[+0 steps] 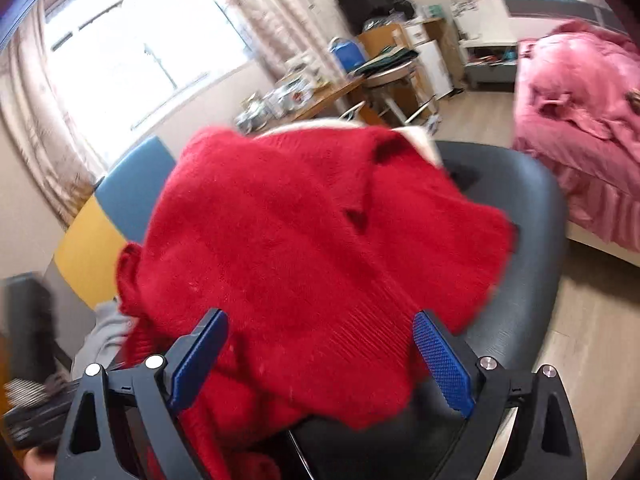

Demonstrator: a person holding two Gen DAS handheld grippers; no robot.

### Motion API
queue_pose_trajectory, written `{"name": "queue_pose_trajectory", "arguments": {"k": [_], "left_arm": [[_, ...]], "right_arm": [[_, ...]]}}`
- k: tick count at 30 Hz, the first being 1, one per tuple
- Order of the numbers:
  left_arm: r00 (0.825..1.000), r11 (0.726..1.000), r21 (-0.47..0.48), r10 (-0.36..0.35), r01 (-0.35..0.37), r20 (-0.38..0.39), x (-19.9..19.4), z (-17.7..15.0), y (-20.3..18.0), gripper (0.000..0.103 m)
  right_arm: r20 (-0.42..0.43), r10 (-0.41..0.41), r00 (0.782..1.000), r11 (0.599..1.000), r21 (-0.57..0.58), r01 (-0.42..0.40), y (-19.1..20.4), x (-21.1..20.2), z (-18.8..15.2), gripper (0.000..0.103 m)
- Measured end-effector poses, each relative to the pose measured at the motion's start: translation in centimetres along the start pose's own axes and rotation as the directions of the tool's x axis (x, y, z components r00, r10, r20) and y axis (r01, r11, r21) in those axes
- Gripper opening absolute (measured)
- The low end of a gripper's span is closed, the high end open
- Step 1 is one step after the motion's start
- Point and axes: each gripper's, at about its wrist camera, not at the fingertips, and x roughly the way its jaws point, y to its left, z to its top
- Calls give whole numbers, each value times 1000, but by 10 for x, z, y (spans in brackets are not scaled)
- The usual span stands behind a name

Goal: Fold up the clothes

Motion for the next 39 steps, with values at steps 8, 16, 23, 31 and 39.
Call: {"name": "queue_pose_trajectory", "arguments": {"k": [8, 16, 23, 31, 39], "left_arm": [[936, 994, -33, -89, 107, 341, -146, 7, 14, 6], [784, 979, -79, -101, 188, 612, -305, 21, 79, 6], [640, 990, -43, -54, 135, 767, -436, -4, 109, 6], [650, 1000, -12, 1, 13, 760, -495, -59, 106, 6], [621, 998, -53, 54, -20, 782, -546, -97, 108, 6]], "right_arm": [[35, 71, 997, 979, -193, -63, 65, -17, 16, 7], [200, 232, 952, 949, -263, -176, 141, -91, 13, 32], [98, 292, 951, 908, -340, -244, 187, -112, -55, 92], [-295, 382, 876, 779, -407, -477, 255, -79, -170, 92], [-632, 412, 656, 654, -296, -696, 327, -45, -264, 91]]}}
